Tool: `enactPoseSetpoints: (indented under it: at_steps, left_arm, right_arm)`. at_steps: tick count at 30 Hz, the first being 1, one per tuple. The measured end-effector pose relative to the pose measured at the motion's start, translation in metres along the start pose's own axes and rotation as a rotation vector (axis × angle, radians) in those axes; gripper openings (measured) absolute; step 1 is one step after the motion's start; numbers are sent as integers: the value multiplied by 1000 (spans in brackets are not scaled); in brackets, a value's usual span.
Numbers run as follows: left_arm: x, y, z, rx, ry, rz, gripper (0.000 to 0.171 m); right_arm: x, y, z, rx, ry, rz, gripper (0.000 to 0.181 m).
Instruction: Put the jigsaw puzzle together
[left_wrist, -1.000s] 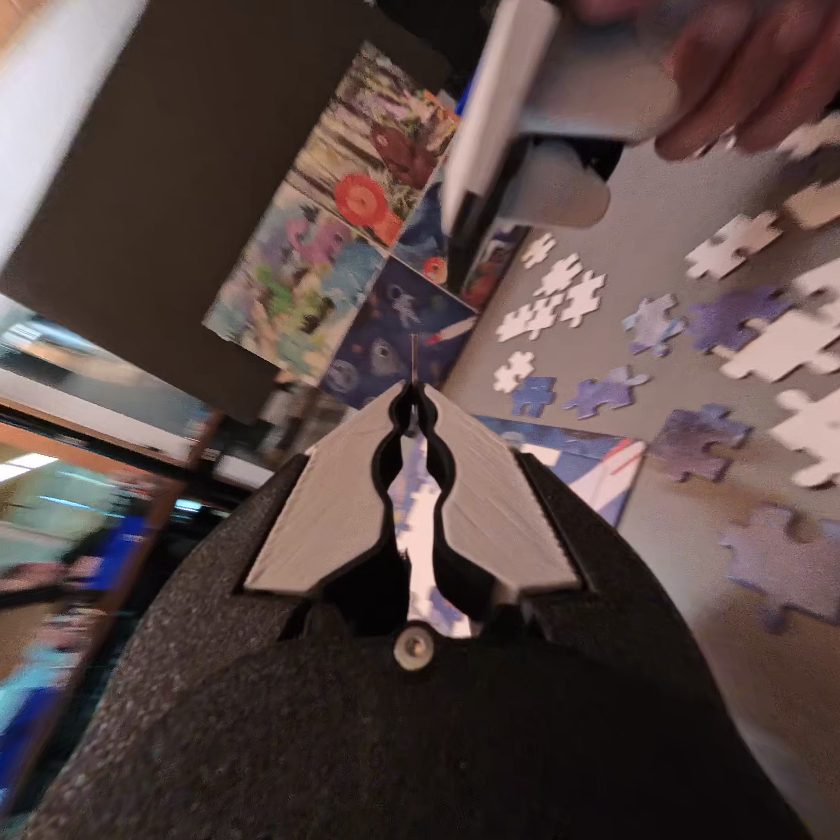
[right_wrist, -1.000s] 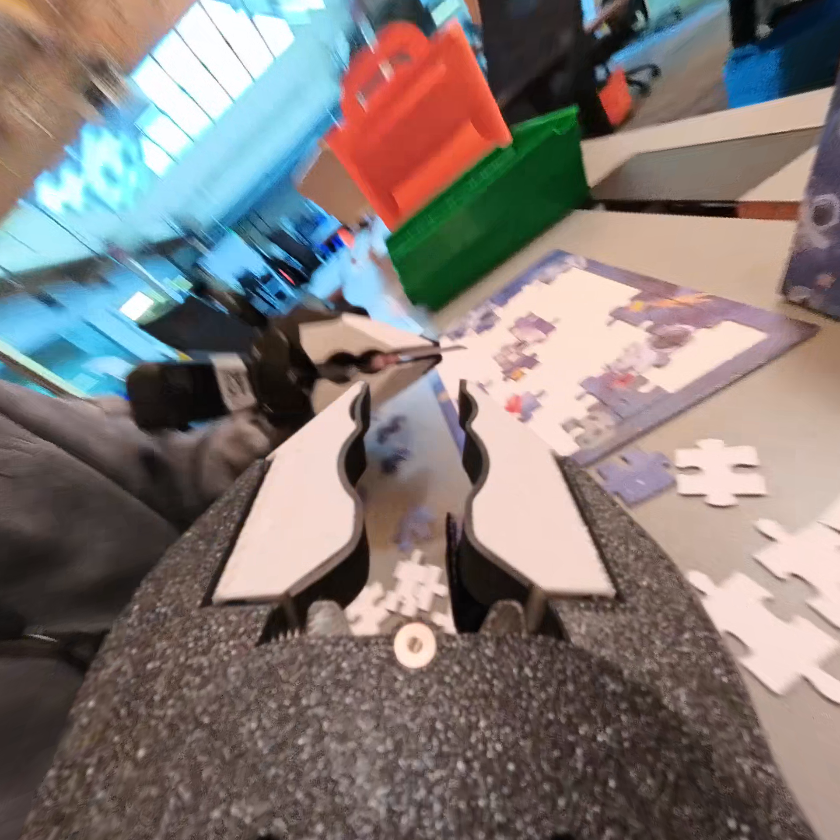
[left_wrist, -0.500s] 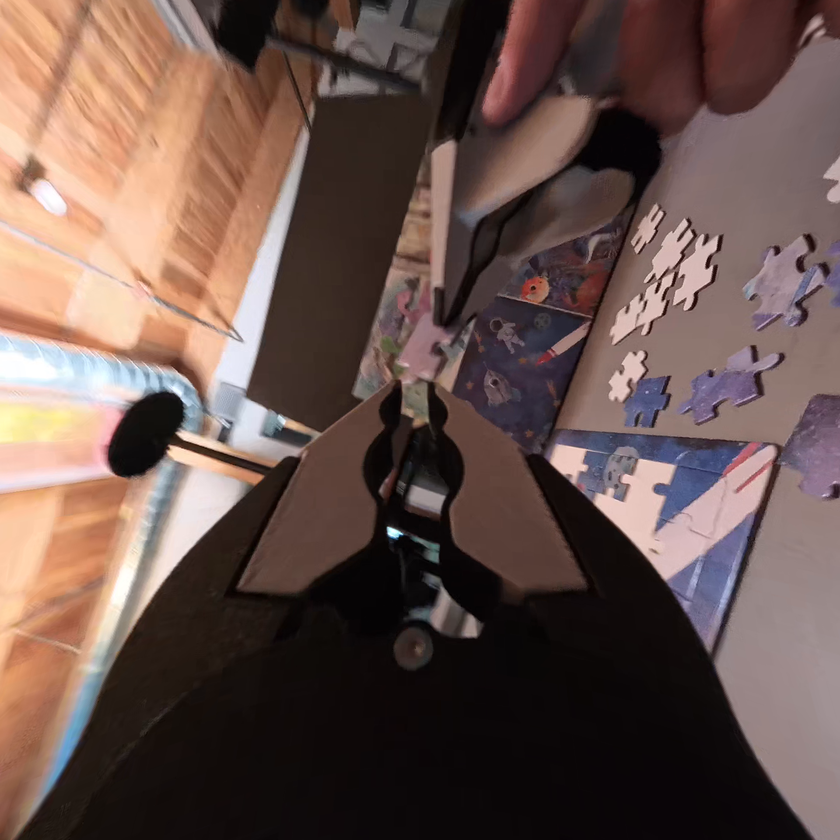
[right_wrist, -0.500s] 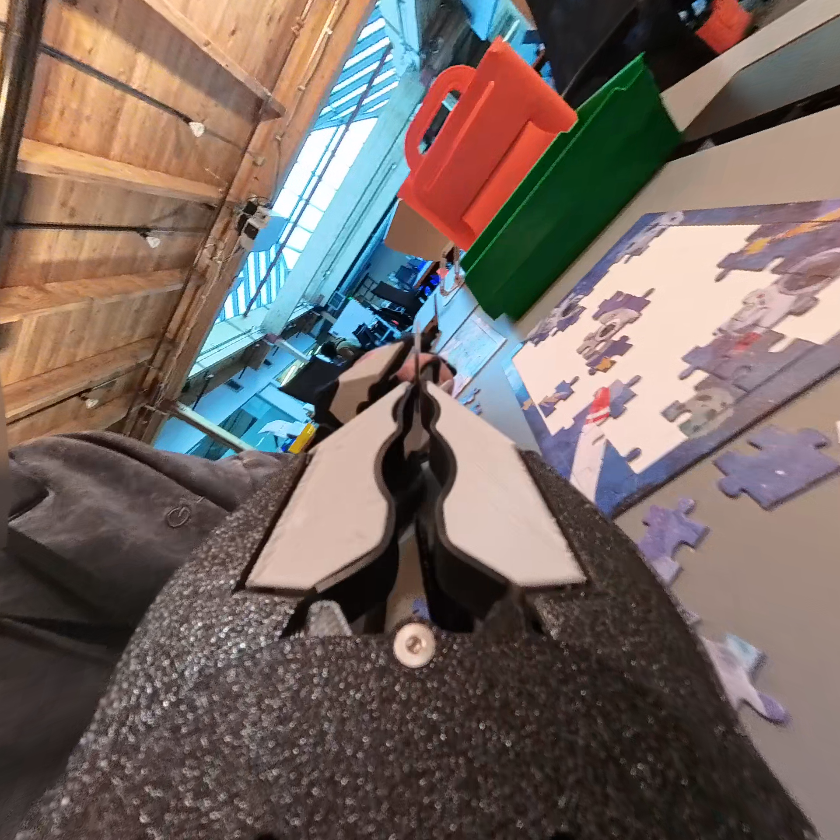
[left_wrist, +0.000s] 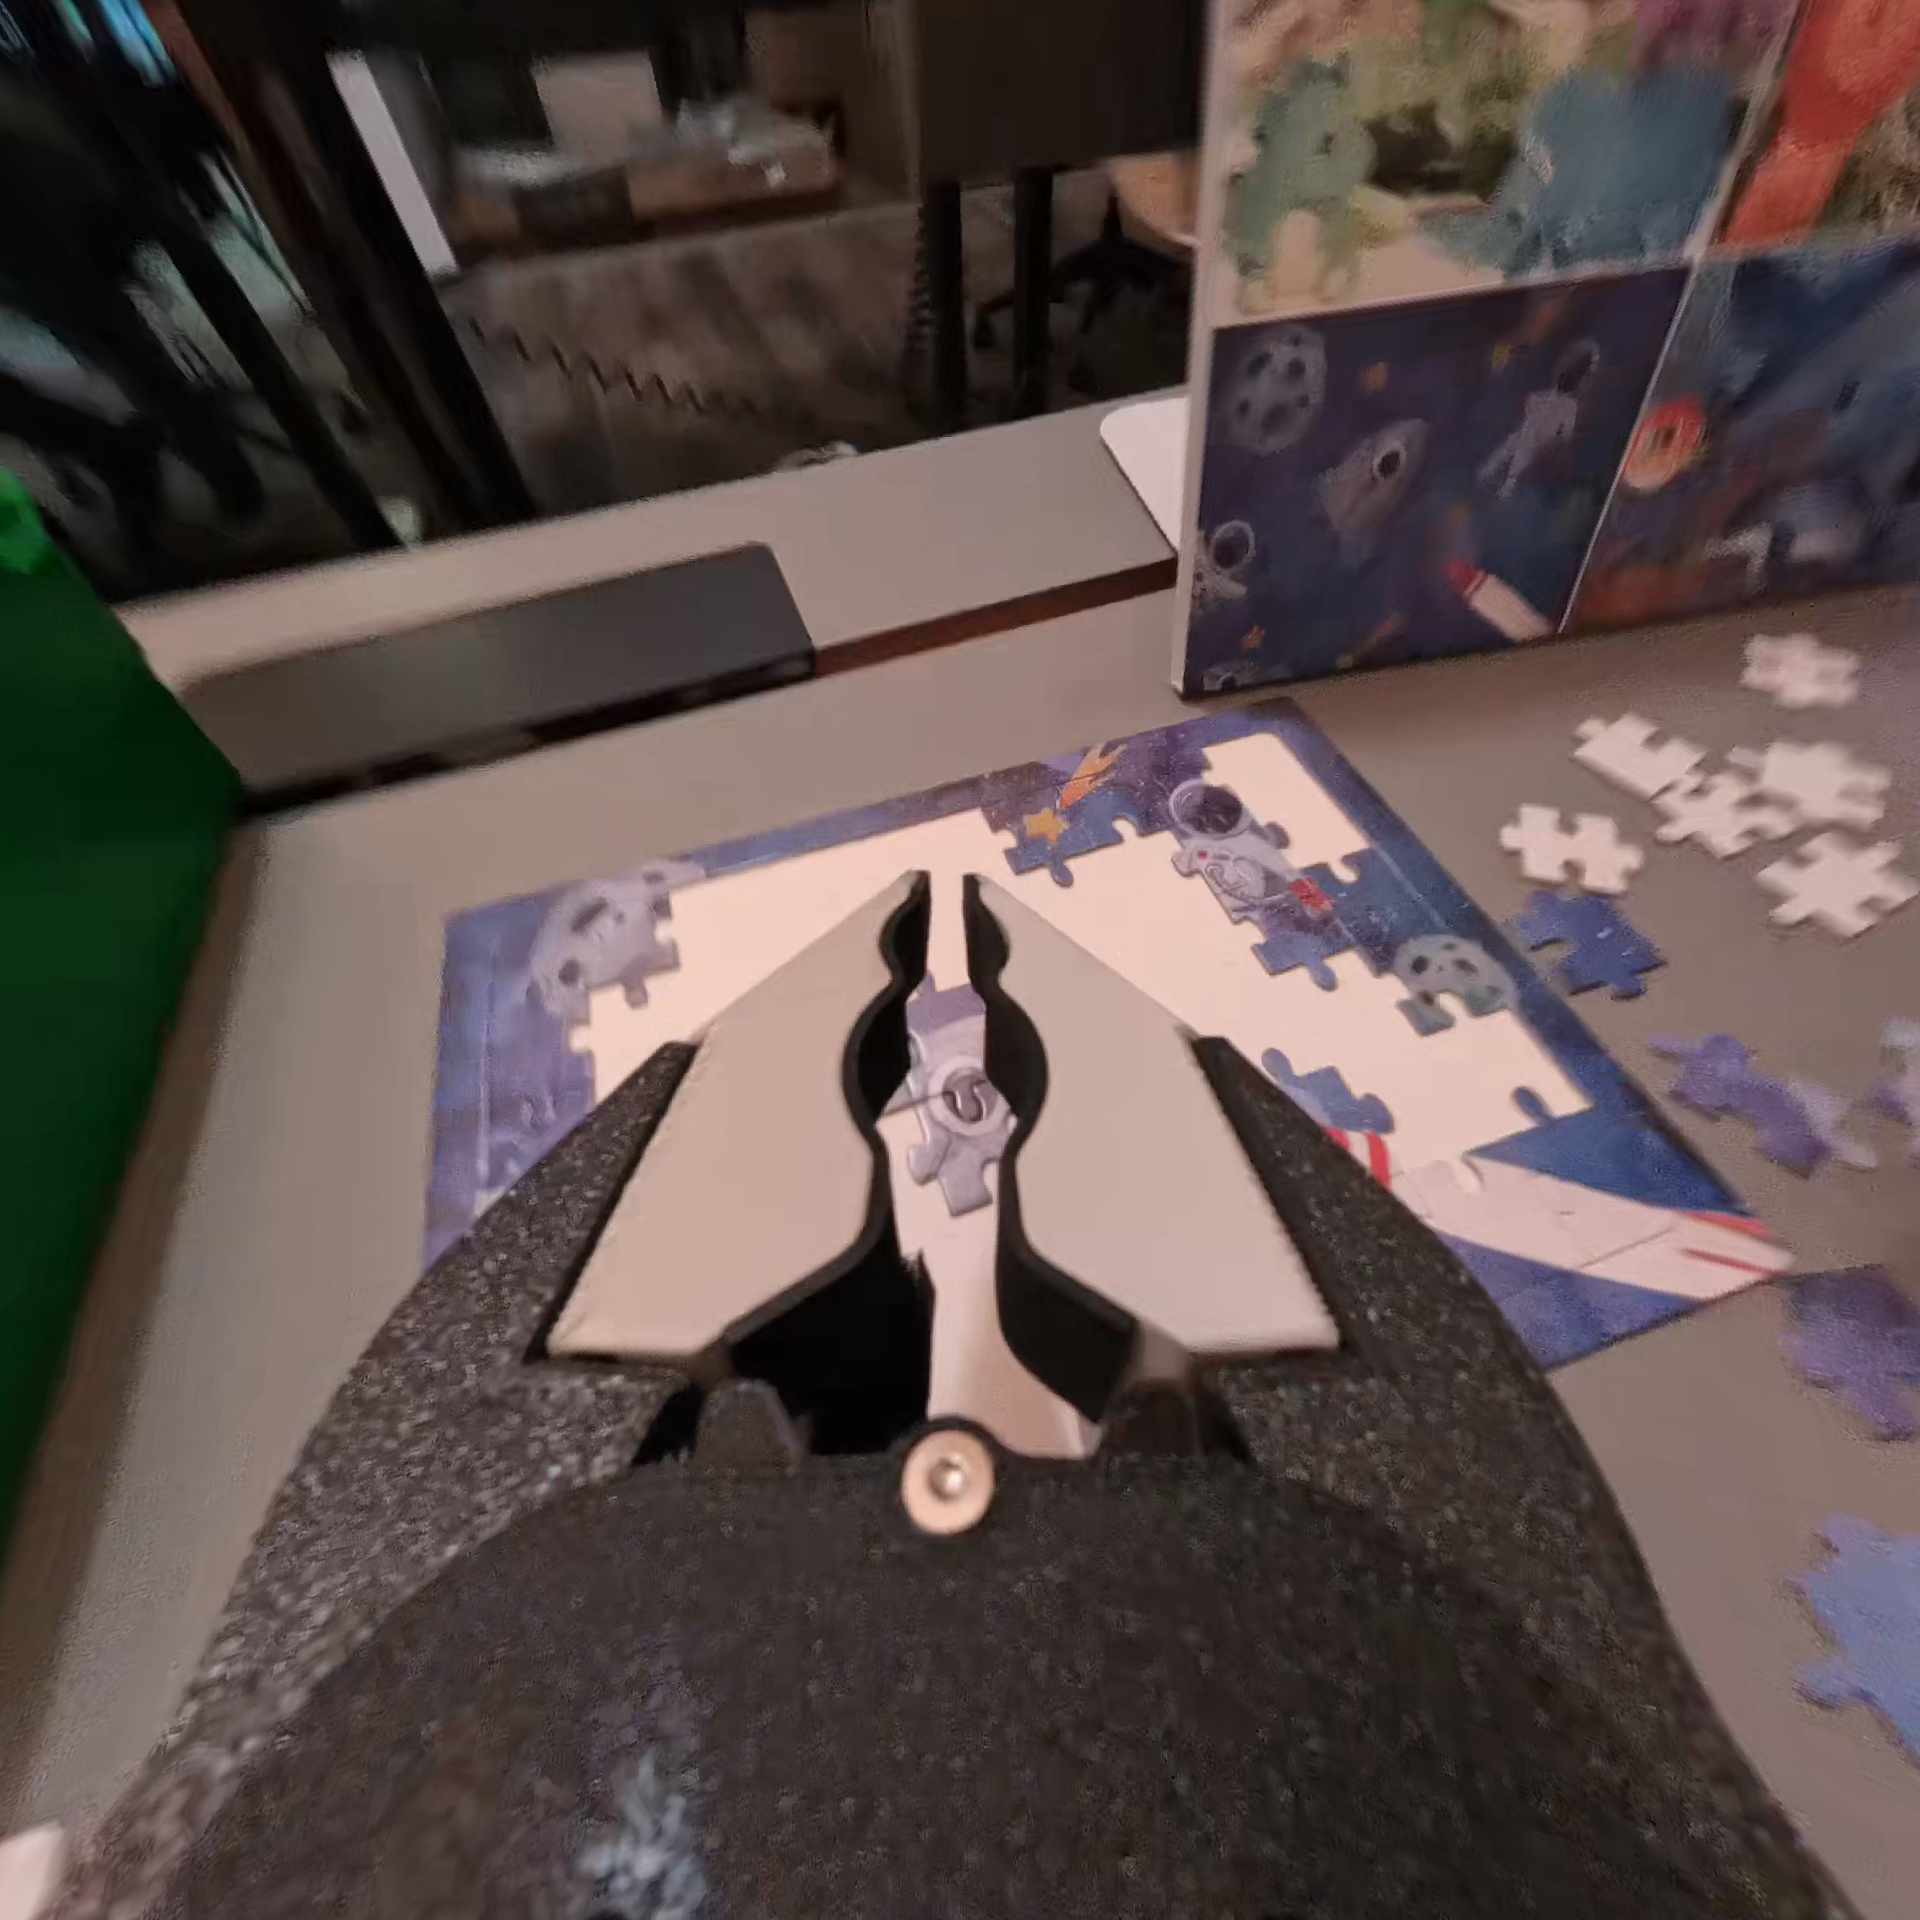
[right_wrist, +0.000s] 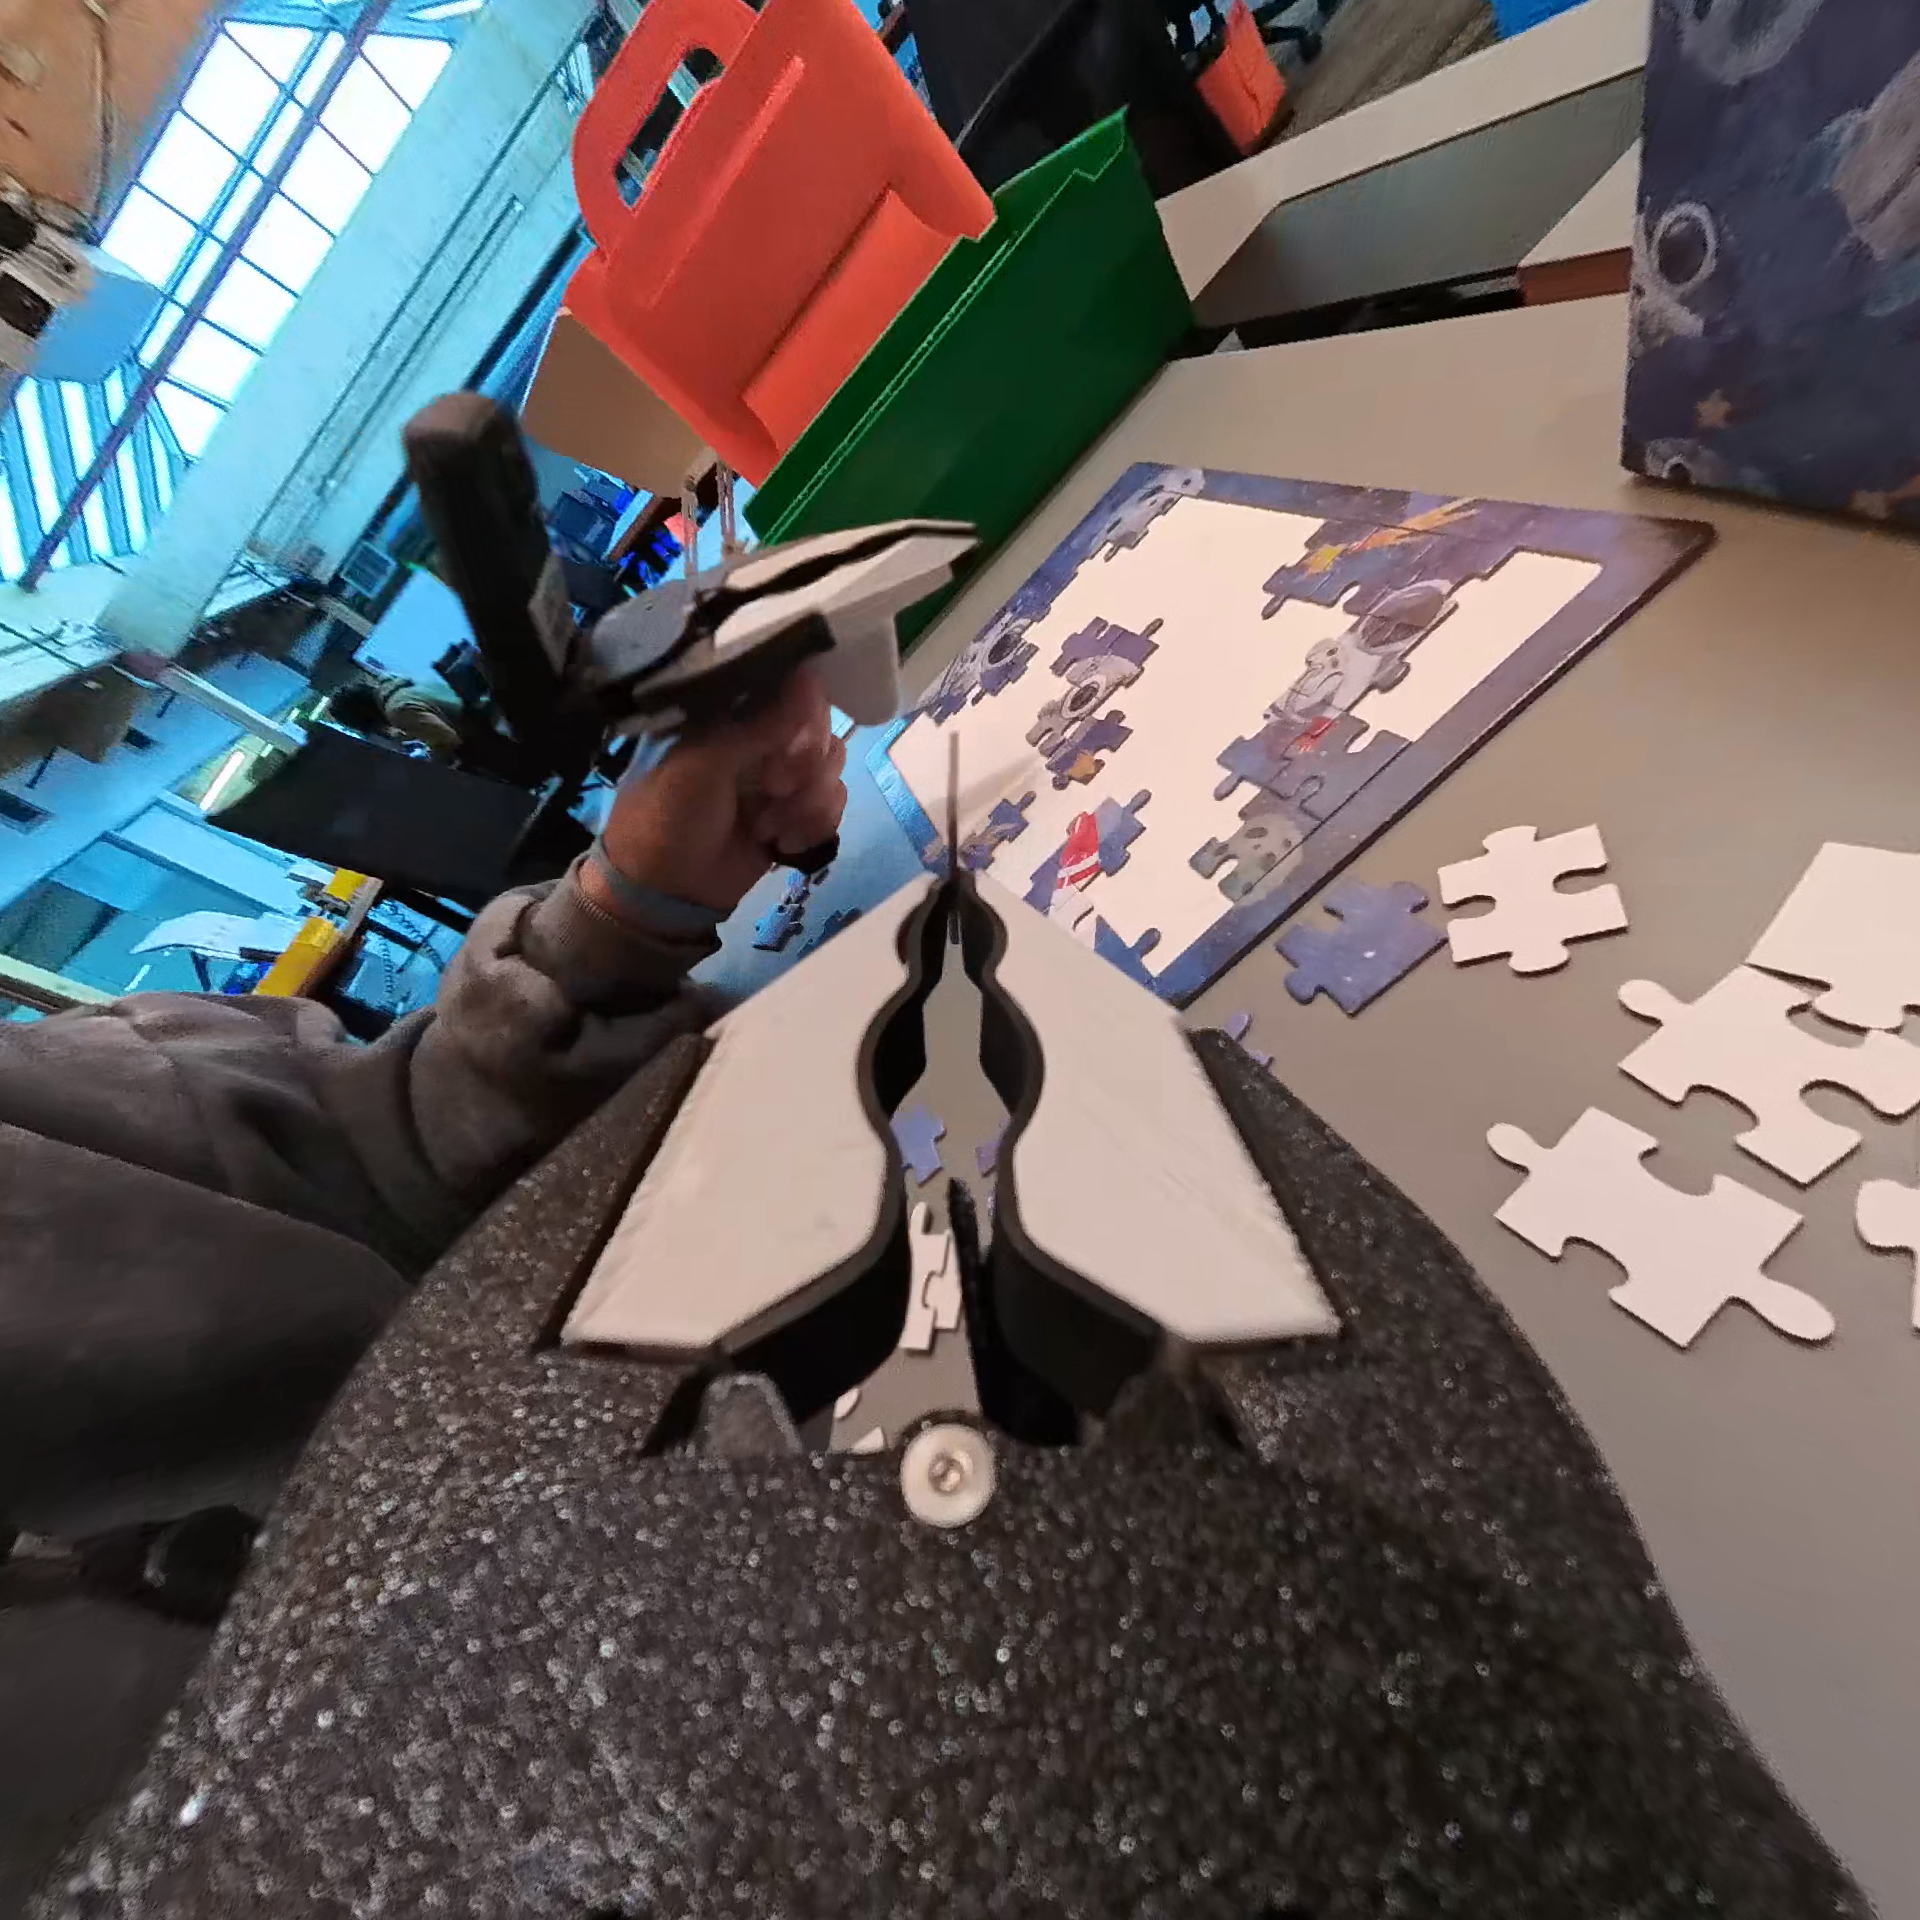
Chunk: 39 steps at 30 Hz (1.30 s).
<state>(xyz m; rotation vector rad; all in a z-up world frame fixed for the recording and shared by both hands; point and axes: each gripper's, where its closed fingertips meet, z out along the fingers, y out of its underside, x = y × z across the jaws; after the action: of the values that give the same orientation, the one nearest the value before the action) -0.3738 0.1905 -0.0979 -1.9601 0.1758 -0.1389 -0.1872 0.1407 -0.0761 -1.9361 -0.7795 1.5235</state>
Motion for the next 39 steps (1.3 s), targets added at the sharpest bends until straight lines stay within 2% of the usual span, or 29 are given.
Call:
enactPoseSetpoints:
  at_steps: [2, 4, 7, 10, 12, 14, 16, 18, 20, 23, 27, 31, 35, 39]
  left_arm:
    - [-4, 11, 2, -53, 128, -164, 7]
    - [-11, 19, 4, -87, 178, -265, 12]
    - [-18, 20, 5, -89, 180, -289, 15]
    - [-8, 11, 5, -71, 201, -253, 15]
    - [3, 4, 4, -49, 220, -225, 15]
    - [16, 3, 6, -37, 252, -200, 15]
    - [27, 7, 10, -49, 282, -178, 15]
    - [36, 13, 12, -71, 307, -150, 15]
    - [46, 20, 13, -115, 334, -97, 15]
    - [63, 28, 8, -158, 364, 31, 13]
    - [90, 34, 4, -188, 450, 76, 1]
    - [111, 49, 9, -256, 497, 106, 0]
    - [115, 50, 11, -250, 468, 169, 0]
    - [108, 38, 8, -193, 438, 153, 0]
  right_arm:
    - [-7, -2, -6, -32, 8, 15, 2]
    - [-27, -11, -18, -64, -4, 60, 2]
    - [-58, -20, -43, -167, 49, 60, 1]
    - [-66, -29, -50, -248, 164, 68, 2]
    - [-52, -38, -32, -283, 221, 61, 1]
    - [-25, -43, 2, -325, 223, 74, 2]
    - [20, -44, 35, -381, 238, 135, 2]
    - [61, -49, 62, -375, 227, 244, 1]
    - [95, -49, 77, -401, 242, 331, 2]
    - [130, -49, 81, -433, 318, 287, 2]
    - [128, -42, 80, -483, 334, 261, 2]
    - [128, -38, 78, -442, 407, 174, 2]
    - [132, -42, 81, -329, 428, 133, 2]
    - [127, -42, 81, -297, 381, 131, 2]
